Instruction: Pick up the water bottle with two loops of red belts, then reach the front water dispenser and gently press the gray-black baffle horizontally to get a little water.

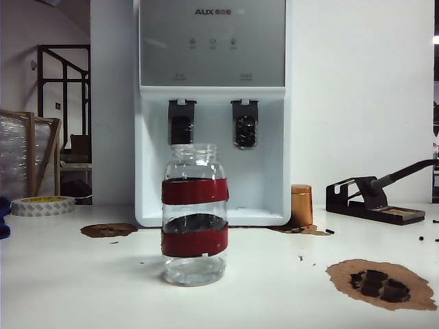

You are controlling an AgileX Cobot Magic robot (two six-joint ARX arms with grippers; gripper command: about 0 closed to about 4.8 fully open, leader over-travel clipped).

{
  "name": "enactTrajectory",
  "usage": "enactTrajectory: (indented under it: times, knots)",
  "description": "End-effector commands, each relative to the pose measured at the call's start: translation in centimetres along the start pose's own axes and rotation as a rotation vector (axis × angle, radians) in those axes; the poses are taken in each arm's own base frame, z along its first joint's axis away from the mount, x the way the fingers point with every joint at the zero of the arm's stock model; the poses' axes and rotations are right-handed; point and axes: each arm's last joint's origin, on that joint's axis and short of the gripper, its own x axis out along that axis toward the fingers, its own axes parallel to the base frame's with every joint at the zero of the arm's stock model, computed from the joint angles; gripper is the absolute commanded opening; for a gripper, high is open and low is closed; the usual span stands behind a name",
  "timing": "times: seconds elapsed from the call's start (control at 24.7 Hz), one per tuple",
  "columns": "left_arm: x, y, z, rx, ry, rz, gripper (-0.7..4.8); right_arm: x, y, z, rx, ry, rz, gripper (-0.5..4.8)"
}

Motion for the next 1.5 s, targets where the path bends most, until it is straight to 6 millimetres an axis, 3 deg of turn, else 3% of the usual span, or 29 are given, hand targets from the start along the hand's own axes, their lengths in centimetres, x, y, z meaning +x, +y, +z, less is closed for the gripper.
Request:
enactTrajectory:
  times: [0.04,0.12,0.28,0.53,0.73,1.5]
  knots:
    - [-0.1,0.0,0.2,0.006,-0.005,-0.004,4.79,0.8,0.1,1.4,-0.008,-0.065,0.037,3.86]
    - [-0.1,0.0,0.1,0.007,-0.002,-0.004,4.79,2.2,0.1,1.7,-0.007,0.006,0.074,3.89]
    - [-0.1,0.0,0.0,0.008,0.007,-0.004,4.79,5.5,-0.2,1.0,0.004,0.075,0.125,4.79]
    - [-0.1,0.0,-0.1,0.01,0.02,-0.004,4.79,8.6,-1.0,-2.1,0.058,0.188,0.133,4.79]
    - [-0.1,0.0,-0.2,0.012,0.034,-0.003,4.79,9.7,-1.4,-4.8,0.049,0.317,0.154,4.79]
    - [-0.2,0.0,0.0,0.038,0.029,-0.027,4.79,11.0,-2.0,-11.0,0.081,0.52,0.195,4.79]
